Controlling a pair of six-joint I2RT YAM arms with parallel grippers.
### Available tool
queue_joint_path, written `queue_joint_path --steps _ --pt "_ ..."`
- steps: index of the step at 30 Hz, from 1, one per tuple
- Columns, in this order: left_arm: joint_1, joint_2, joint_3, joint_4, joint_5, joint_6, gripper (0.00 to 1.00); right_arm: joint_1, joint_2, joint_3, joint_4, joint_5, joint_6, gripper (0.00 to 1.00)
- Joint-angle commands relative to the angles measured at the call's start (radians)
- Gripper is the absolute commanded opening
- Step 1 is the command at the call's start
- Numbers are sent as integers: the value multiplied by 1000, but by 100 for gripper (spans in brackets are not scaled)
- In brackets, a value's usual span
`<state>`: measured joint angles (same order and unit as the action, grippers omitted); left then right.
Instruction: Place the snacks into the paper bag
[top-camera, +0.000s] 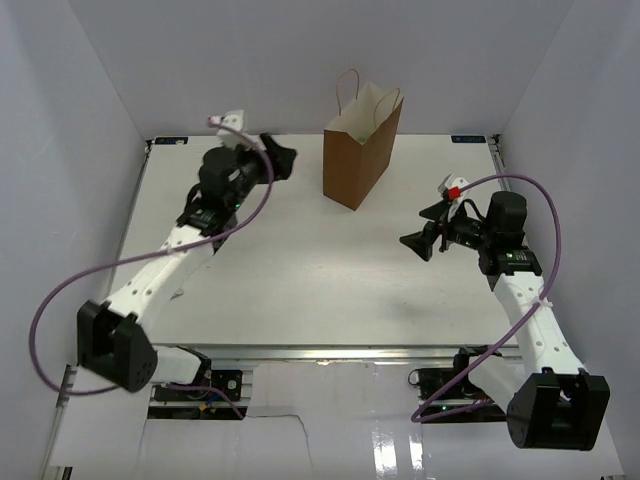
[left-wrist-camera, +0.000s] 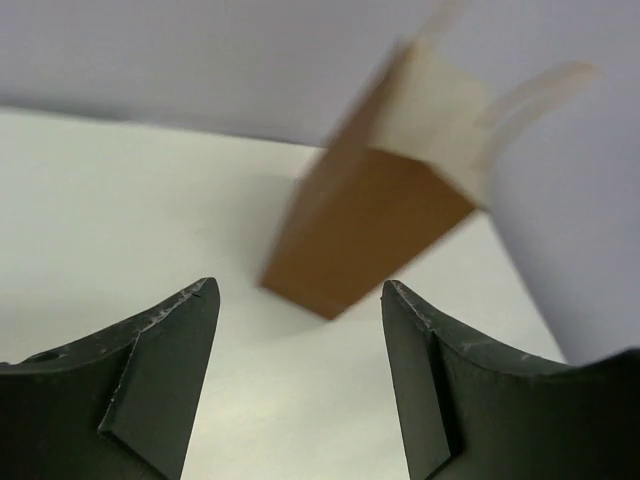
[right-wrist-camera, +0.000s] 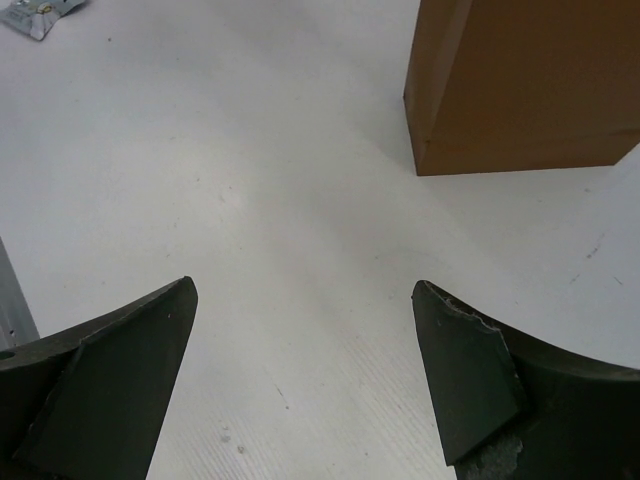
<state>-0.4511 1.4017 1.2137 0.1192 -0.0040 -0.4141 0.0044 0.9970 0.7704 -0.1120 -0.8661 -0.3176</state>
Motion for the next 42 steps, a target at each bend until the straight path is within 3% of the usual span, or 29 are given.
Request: queue_joint_path --steps 1,2,5,7,9,13,16,21,26,32,35,42 --pt "191 -160 -216 -186 -154 -99 76 60 5 30 -17 1 -20 94" --pt "292 -185 -256 -211 -149 -118 75 74 11 32 -15 31 -12 94" --pt "406 -208 -310 -402 -275 -222 75 135 40 40 -8 198 24 93" --pt "425 -181 -312 -521 -394 -305 76 185 52 37 24 378 54 93" --pt "443 -155 -313 -623 -477 -365 84 218 64 32 54 537 109 94" --pt "450 -78 -307 -740 -649 -495 98 273 87 26 90 641 150 98" --pt "450 -35 -286 -835 -669 -560 98 298 97 26 90 647 144 98" --pt "596 9 -333 -827 -611 -641 98 301 98 21 95 630 138 98" --pt "678 155 -298 -770 -490 -594 98 301 104 15 92 595 127 98" --pt "738 194 -283 -696 -427 -522 97 301 121 7 97 599 117 98" --pt "767 220 -287 -685 -403 -503 89 301 130 6 98 599 114 98" --pt "790 292 -316 -633 -239 -463 46 298 129 7 97 595 114 98"
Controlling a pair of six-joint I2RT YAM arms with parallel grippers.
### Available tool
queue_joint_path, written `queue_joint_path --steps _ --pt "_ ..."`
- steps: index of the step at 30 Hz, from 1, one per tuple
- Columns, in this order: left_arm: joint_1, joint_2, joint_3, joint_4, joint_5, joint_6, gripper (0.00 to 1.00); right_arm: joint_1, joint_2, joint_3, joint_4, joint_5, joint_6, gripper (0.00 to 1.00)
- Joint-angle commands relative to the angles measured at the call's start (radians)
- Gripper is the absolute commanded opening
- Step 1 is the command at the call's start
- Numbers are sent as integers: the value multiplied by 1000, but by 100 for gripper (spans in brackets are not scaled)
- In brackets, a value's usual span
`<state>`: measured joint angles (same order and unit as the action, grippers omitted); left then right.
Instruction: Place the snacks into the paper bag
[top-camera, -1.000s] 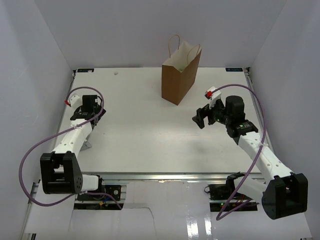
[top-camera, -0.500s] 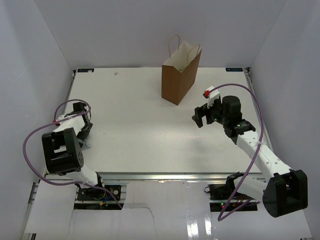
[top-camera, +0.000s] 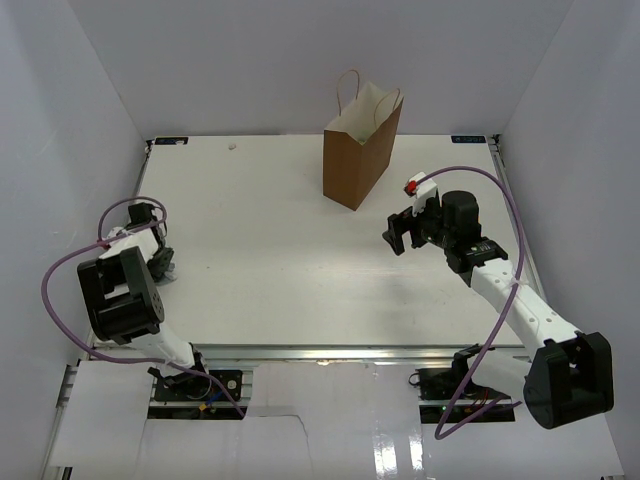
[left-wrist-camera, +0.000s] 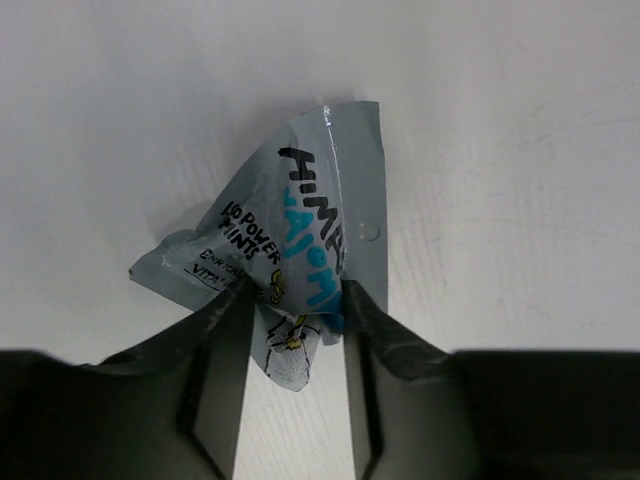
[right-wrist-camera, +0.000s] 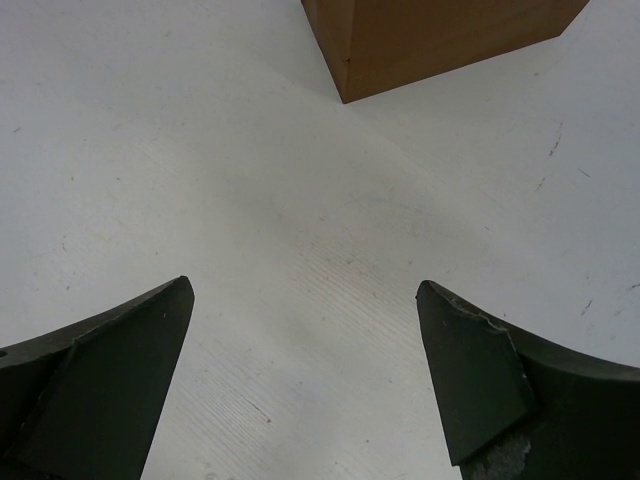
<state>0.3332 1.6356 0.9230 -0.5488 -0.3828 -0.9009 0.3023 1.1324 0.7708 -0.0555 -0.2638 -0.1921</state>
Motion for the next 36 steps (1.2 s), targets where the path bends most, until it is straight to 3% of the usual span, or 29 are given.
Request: queue_joint_path --steps 1,3,7,9,11,14,17,19,22,24,26,28,30,36 --pt "6 55 -32 65 189 48 43 1 -8 8 39 -11 -12 98" --pt "6 40 -47 110 255 83 33 -2 -11 10 37 -17 -12 98" --pt "-3 -6 -111 260 562 186 24 -2 -17 12 31 -49 -30 98" --pt "-25 -26 -127 352 752 235 22 0 -19 16 -19 -188 -88 98" --pt "-78 -31 -141 441 941 261 20 0 -16 22 -75 -416 -220 98" --pt "-184 -26 -148 551 1164 284 20 30 0 27 -156 -604 -328 98" --pt "-295 -10 -151 682 1327 293 18 76 10 7 -149 -614 -383 98" --pt "-391 1 -135 687 1442 341 17 99 21 -4 -155 -629 -427 98" --pt "-483 16 -102 678 1550 399 15 156 20 -37 -210 -725 -688 98" --pt "-538 27 -78 635 1614 466 14 272 -57 -108 -195 -654 -909 98" --pt "-569 44 -58 583 1648 520 14 352 -109 -219 -51 -527 -1046 94" --pt "-618 69 -24 482 1654 568 13 444 -154 -292 67 -357 -1144 92" --pt "-676 84 -9 445 1656 618 13 475 -137 -315 163 -286 -1219 92" --pt "-783 136 28 322 1630 701 13 554 -95 -341 339 -163 -1182 95"
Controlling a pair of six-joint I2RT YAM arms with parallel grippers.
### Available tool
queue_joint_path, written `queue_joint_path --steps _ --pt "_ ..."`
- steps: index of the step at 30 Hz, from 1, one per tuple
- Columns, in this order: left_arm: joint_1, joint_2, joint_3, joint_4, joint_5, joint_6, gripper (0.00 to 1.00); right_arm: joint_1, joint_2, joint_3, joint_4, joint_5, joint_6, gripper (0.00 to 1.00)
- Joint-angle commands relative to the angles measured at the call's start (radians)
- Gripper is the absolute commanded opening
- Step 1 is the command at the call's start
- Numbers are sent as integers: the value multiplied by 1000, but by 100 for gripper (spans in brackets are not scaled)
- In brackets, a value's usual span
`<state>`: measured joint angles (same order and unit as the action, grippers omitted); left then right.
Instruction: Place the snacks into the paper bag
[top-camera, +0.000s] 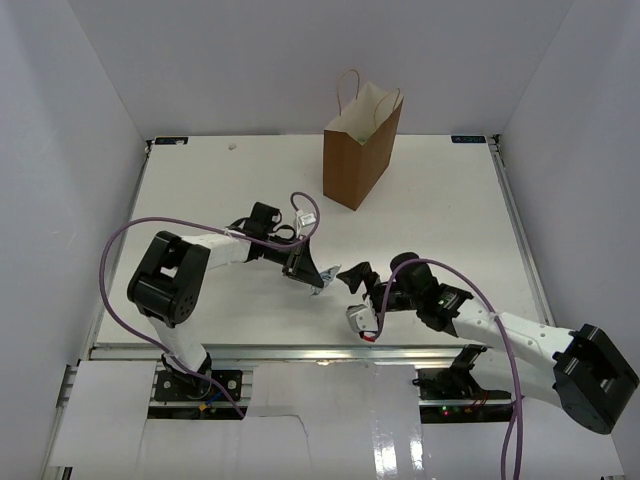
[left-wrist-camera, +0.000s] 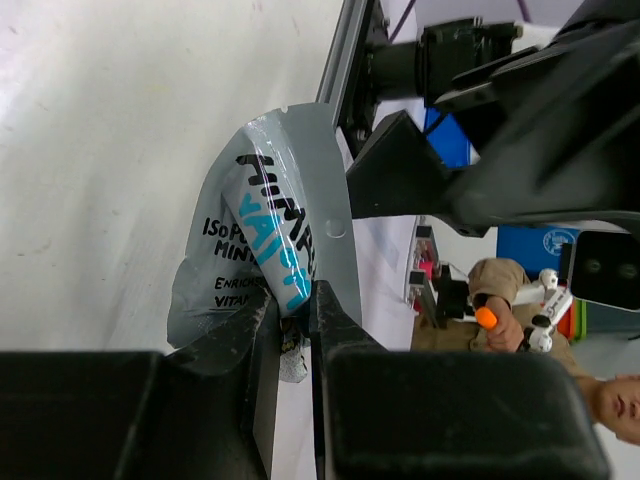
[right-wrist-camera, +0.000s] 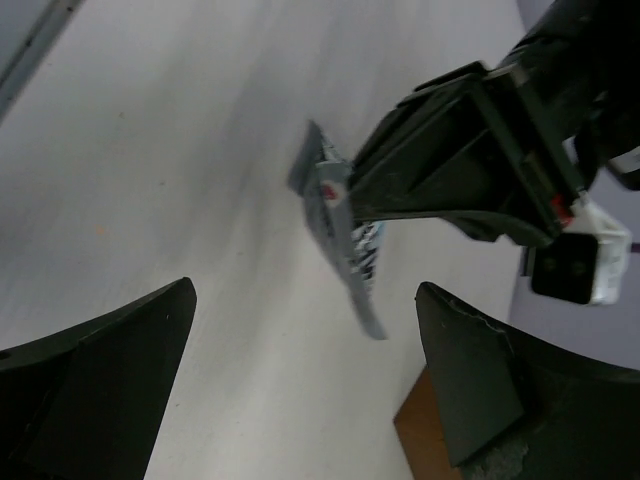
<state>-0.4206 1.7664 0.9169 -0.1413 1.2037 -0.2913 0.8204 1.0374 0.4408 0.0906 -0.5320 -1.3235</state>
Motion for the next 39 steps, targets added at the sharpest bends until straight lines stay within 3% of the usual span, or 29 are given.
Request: queue_joint_path --steps 1,5,13,18,21,22,24,25,32,34,37,39 --pt "-33 8 36 -93 37 98 13 37 -5 -14 196 102 -46 97" --pt "-63 28 46 -107 45 110 13 40 -16 -22 192 75 -33 100" --pt "-118 7 57 -123 72 121 14 98 124 36 121 142 -45 69" --pt "-132 2 56 -123 94 123 15 100 153 47 147 188 -11 55" --pt "-138 -1 56 -126 105 124 17 100 164 59 152 198 20 42" --pt "-139 -5 59 -126 106 126 18 100 167 62 149 198 26 33" --pt "-139 -13 63 -129 96 127 25 102 168 70 136 195 33 23" --pt "-139 -24 65 -130 88 127 29 102 165 72 133 193 33 9" --pt "-113 -117 111 -155 -58 136 59 102 138 55 104 175 -2 8" --pt "-83 -175 128 -153 -105 123 60 102 128 52 95 175 -11 8" --pt "-35 -269 134 -156 -267 103 61 99 107 59 90 182 12 8" --pt "-18 -361 128 -178 -513 100 65 83 87 79 90 187 59 8"
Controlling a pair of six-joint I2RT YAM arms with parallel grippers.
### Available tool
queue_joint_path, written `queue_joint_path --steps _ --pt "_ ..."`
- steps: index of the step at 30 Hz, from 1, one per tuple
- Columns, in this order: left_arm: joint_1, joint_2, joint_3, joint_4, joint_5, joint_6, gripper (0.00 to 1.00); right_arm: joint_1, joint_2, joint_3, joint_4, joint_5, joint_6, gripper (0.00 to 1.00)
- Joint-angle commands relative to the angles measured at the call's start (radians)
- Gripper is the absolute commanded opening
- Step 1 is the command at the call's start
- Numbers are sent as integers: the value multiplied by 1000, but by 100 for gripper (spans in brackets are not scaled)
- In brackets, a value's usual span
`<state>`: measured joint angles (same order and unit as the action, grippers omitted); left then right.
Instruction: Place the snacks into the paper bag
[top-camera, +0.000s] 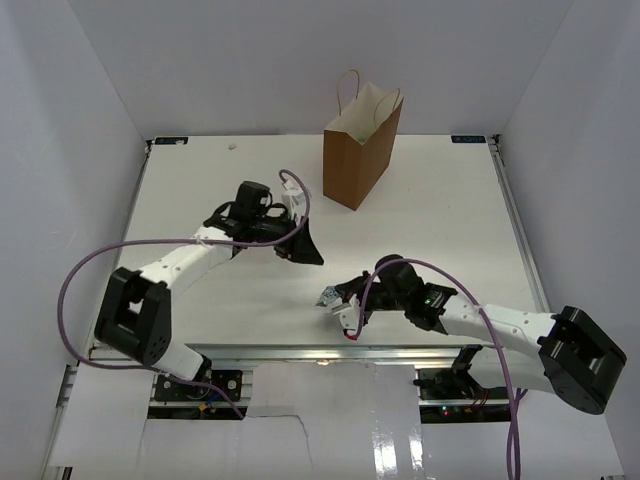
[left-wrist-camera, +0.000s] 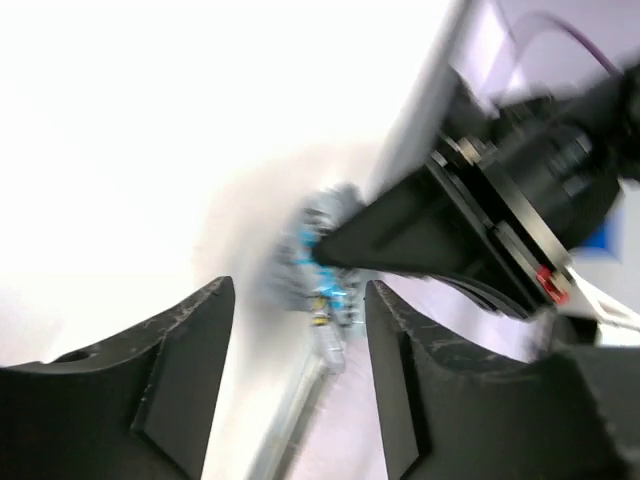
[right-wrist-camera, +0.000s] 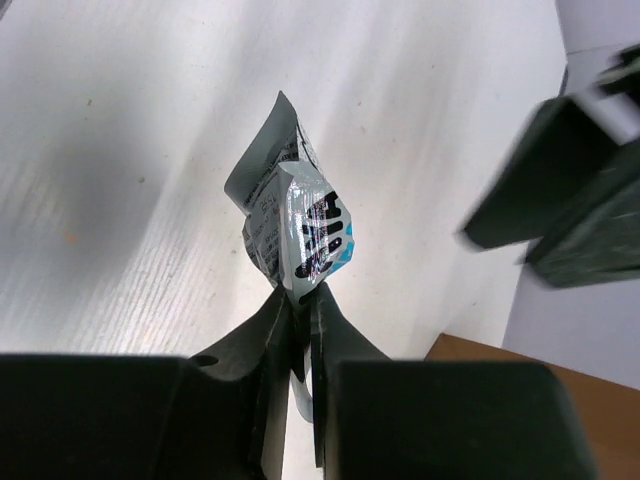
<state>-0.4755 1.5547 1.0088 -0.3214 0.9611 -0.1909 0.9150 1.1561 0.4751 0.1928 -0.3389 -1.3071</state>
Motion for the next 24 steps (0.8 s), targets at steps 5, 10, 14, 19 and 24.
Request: queue_joint_path --steps 5,10,14,19,24 --pt "51 -361 -80 51 -810 -65 83 -70 -18 268 8 102 477 8" --pt "51 -568 -248 120 -946 -33 96 -160 114 598 -3 218 926 8" --pt "49 -692 -295 116 -1029 1 98 -202 323 885 -59 553 1244 8" --pt "49 -739 -325 110 -1032 11 98 -269 490 1149 -139 673 1479 8" --pt "49 -734 -312 96 -1029 21 98 -312 620 1298 -181 787 1505 8"
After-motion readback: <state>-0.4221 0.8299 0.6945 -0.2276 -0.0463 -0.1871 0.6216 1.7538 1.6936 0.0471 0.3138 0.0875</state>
